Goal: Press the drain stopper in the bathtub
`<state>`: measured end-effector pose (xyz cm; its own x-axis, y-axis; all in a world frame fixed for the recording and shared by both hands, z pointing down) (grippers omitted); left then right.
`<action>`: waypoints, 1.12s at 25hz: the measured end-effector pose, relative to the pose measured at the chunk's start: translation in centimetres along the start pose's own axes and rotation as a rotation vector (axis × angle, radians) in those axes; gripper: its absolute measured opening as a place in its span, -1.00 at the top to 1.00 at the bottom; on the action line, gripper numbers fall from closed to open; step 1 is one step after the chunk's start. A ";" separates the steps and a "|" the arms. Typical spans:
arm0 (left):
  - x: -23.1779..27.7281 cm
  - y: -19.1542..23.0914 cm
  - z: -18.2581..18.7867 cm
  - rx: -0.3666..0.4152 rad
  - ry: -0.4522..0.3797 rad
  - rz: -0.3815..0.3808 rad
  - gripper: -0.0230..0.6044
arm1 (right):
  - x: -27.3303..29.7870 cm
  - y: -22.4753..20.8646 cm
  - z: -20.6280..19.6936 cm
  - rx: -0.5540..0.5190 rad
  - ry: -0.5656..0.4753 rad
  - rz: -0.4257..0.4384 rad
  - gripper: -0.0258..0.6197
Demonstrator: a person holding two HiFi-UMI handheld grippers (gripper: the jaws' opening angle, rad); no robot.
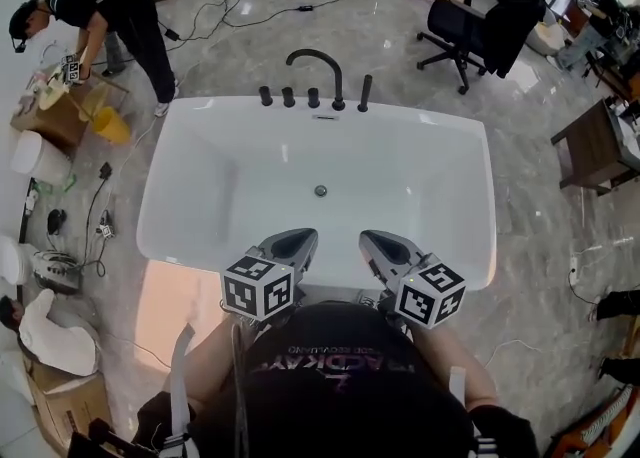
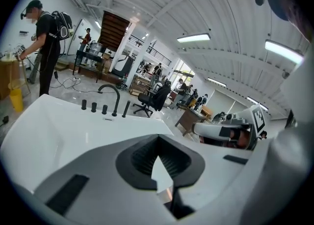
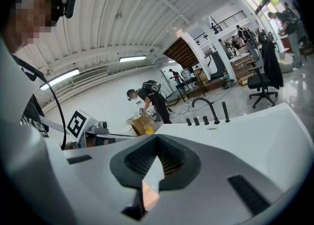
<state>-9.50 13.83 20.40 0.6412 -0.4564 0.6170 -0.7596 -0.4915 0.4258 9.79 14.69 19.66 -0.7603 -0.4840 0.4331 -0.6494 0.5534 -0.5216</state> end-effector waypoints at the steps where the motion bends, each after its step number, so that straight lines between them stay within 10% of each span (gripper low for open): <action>1: 0.2 0.0 0.1 -0.003 0.001 -0.004 0.92 | 0.0 -0.1 0.1 -0.002 0.003 0.002 0.88; 28: 1.3 -0.3 0.3 0.029 0.066 0.001 0.92 | 0.4 -0.5 -0.4 0.016 0.006 0.034 0.88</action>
<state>-8.41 13.13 20.90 0.6314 -0.4071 0.6600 -0.7559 -0.5130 0.4068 9.76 14.51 20.39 -0.7824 -0.4608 0.4190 -0.6226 0.5585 -0.5482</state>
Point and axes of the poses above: the fingertips, and each gripper's own axes: x forward along the fingers, y to its left, z out of its top, the point moved 8 cm from there along -x, backward along the fingers, and after that the axes turned 10 degrees about y, right-handed, at the moved point
